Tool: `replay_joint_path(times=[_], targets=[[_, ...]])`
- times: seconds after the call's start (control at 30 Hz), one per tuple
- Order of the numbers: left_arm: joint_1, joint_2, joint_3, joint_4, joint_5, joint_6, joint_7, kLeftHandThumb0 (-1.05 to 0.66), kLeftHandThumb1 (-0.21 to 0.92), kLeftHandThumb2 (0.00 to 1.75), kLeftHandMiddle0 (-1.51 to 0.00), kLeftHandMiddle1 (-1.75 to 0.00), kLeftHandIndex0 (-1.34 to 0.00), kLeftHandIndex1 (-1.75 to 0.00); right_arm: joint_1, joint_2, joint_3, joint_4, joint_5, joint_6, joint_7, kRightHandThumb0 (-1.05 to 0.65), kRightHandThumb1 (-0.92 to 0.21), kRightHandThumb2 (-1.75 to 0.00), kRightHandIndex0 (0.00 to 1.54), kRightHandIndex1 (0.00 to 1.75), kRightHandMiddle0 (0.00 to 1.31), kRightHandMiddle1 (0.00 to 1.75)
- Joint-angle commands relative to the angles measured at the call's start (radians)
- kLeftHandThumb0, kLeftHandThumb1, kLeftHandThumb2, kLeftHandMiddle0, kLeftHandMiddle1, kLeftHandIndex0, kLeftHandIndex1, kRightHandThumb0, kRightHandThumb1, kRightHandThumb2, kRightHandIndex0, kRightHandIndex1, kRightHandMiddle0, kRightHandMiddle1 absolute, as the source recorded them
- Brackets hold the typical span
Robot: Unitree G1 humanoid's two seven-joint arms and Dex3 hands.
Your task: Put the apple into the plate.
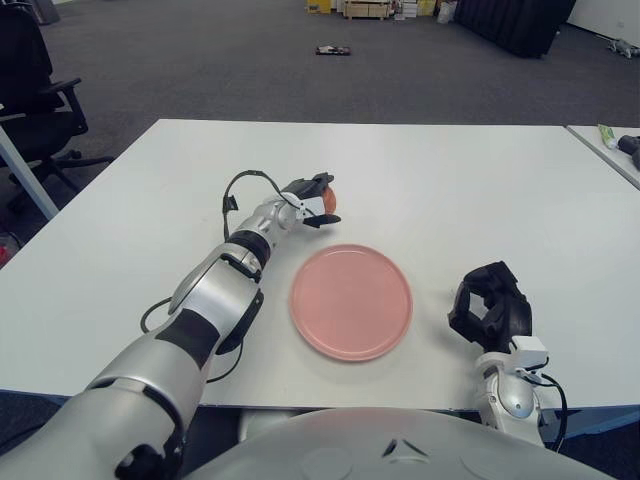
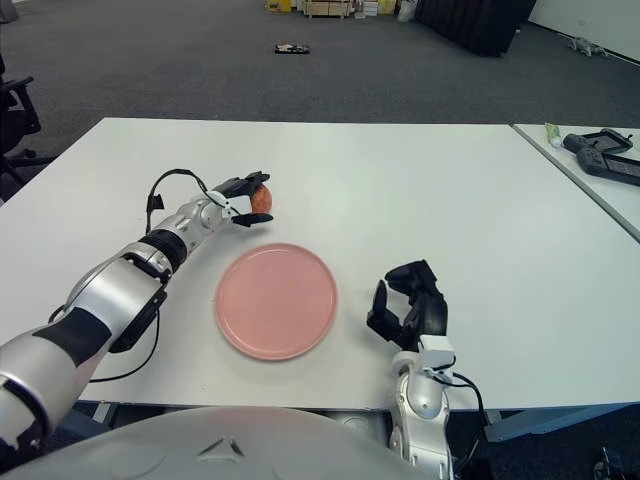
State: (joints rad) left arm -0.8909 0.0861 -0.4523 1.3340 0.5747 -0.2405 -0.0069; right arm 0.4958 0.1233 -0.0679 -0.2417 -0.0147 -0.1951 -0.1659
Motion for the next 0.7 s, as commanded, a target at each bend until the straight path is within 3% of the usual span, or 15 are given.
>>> replay_joint_path(times=[0.0, 0.33, 0.67], targets=[[0.041, 0.011, -0.013, 0.022, 0.015, 0.026, -0.020, -0.88, 0.90, 0.37, 0.00, -0.34, 0.00, -0.58, -0.004, 0.001, -0.007, -0.010, 0.019, -0.022, 0.008, -0.44, -0.46, -1.15, 1.13, 1.75, 0.50, 1.75], [0.048, 0.019, -0.012, 0.022, 0.012, 0.036, -0.030, -0.87, 0.90, 0.38, 0.00, -0.39, 0.00, -0.69, -0.006, 0.004, -0.015, -0.006, 0.026, -0.031, 0.017, -0.44, -0.46, -1.15, 1.13, 1.75, 0.50, 1.75], [0.060, 0.020, -0.018, 0.020, 0.019, 0.032, 0.011, -0.83, 0.80, 0.49, 0.00, -0.53, 0.00, -0.85, -0.009, 0.006, -0.021, 0.000, 0.027, -0.046, 0.020, -0.44, -0.46, -1.15, 1.13, 1.75, 0.50, 1.75]])
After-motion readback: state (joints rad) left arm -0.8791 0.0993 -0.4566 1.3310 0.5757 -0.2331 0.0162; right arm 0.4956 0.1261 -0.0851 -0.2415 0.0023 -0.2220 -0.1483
